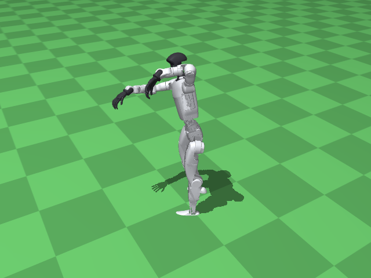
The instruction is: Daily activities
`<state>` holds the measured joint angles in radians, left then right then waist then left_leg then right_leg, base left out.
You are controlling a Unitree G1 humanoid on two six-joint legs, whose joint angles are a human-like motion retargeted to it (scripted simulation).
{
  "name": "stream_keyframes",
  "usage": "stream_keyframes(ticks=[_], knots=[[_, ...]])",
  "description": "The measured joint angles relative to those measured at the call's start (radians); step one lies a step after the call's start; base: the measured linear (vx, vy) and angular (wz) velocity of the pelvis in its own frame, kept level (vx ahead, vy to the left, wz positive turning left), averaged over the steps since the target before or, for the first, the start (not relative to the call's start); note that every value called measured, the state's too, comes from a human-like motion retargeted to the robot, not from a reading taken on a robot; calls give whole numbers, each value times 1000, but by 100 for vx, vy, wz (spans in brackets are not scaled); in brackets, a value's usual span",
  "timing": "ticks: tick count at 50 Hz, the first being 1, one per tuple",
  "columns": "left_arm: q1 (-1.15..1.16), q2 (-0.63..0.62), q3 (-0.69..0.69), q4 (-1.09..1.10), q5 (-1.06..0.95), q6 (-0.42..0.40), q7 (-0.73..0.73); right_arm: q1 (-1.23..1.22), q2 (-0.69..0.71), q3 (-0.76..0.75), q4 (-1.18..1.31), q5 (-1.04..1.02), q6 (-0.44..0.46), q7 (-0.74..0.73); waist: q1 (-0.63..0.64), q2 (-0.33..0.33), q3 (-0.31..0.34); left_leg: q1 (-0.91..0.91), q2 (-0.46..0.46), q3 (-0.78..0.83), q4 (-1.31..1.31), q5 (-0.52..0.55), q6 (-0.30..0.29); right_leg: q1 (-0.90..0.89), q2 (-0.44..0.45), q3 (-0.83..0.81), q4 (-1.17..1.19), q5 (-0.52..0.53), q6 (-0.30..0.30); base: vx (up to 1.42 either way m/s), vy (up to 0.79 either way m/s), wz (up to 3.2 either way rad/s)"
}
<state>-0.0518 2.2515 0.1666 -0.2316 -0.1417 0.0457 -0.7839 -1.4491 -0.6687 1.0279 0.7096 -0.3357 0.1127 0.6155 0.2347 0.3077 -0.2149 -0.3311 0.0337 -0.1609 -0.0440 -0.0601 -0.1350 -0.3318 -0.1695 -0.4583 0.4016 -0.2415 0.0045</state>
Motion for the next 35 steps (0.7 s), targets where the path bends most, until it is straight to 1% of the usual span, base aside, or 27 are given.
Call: stream_keyframes(ticks=[3,4,5,6,7,8,9,10,12,15,18,21,22,25,30,33,35], knots=[[181,0,156,39,-153,-11,18,18,30,-75,-116,-6,-7,-102,-82,8,44,-15,5,-1,8,5,-1,-8,7,-1,-11,8,-7,0,0,0],[391,0,359,81,-195,-15,30,49,24,-105,-170,-16,-3,-137,-101,11,55,-12,9,-2,15,0,-2,6,16,0,-30,15,-9,0,0,0],[675,0,632,139,-234,-18,41,90,10,-133,-232,-30,4,-173,-114,17,64,-4,14,-2,25,-8,-3,28,29,1,-56,26,-11,0,0,0],[737,0,700,138,-267,-21,58,101,30,-174,-261,-26,0,-198,-149,-5,80,-14,16,-3,23,-1,-2,14,28,2,-49,32,-13,0,0,0],[863,0,830,151,-290,-22,77,118,46,-209,-299,-26,-2,-220,-186,-20,95,-21,17,-3,20,4,0,4,28,4,-46,37,-14,0,0,0],[1116,0,1086,191,-294,-22,100,148,58,-235,-357,-34,1,-237,-224,-26,107,-20,17,-1,15,6,1,3,30,10,-50,41,-13,0,0,0],[1201,0,1193,209,-315,-21,118,160,77,-281,-395,-31,0,-256,-263,-54,130,-29,20,-2,10,12,2,-11,31,12,-47,48,-13,0,0,0],[1201,0,1225,215,-345,-20,133,163,100,-336,-423,-23,-5,-277,-301,-93,157,-42,24,-3,4,22,3,-31,33,13,-40,57,-14,0,0,0],[1201,0,1287,287,-390,-9,176,163,173,-485,-506,-8,-14,-316,-402,-198,222,-66,29,6,4,21,4,-61,37,24,-36,63,-17,-1,-1,-11],[1201,0,1366,418,-431,11,223,176,283,-686,-617,4,-24,-365,-528,-356,296,-87,36,19,5,18,0,-94,40,36,-24,65,-24,-4,-3,-20],[1201,0,1439,552,-420,25,262,198,376,-836,-701,4,-30,-390,-622,-489,341,-94,39,31,8,14,-6,-113,40,50,-8,60,-33,-1,-1,-6],[1201,0,1507,641,-386,22,298,238,432,-926,-753,-3,-30,-401,-687,-575,359,-101,38,36,15,11,-11,-128,36,61,11,53,-40,-2,-1,-1],[1201,0,1529,668,-365,18,312,248,449,-951,-768,-6,-30,-401,-708,-602,364,-102,37,39,20,7,-12,-131,36,65,17,49,-42,0,0,0],[1201,0,1575,707,-314,1,342,295,467,-980,-784,-17,-22,-395,-745,-647,362,-108,31,39,33,3,-15,-141,26,69,42,44,-48,0,0,0],[1201,0,1608,707,-230,-35,376,342,481,-982,-784,-7,-6,-354,-791,-721,346,-110,24,45,59,-19,-17,-153,11,75,85,40,-51,1,1,0],[1201,0,1626,662,-205,-61,405,380,435,-964,-812,13,-8,-301,-837,-749,322,-106,24,50,76,-37,-23,-155,9,89,112,50,-49,9,5,1],[1201,0,1666,621,-179,-81,452,413,344,-958,-878,30,-17,-233,-891,-755,303,-102,30,58,91,-58,-32,-154,18,111,121,68,-45,15,7,-2]])
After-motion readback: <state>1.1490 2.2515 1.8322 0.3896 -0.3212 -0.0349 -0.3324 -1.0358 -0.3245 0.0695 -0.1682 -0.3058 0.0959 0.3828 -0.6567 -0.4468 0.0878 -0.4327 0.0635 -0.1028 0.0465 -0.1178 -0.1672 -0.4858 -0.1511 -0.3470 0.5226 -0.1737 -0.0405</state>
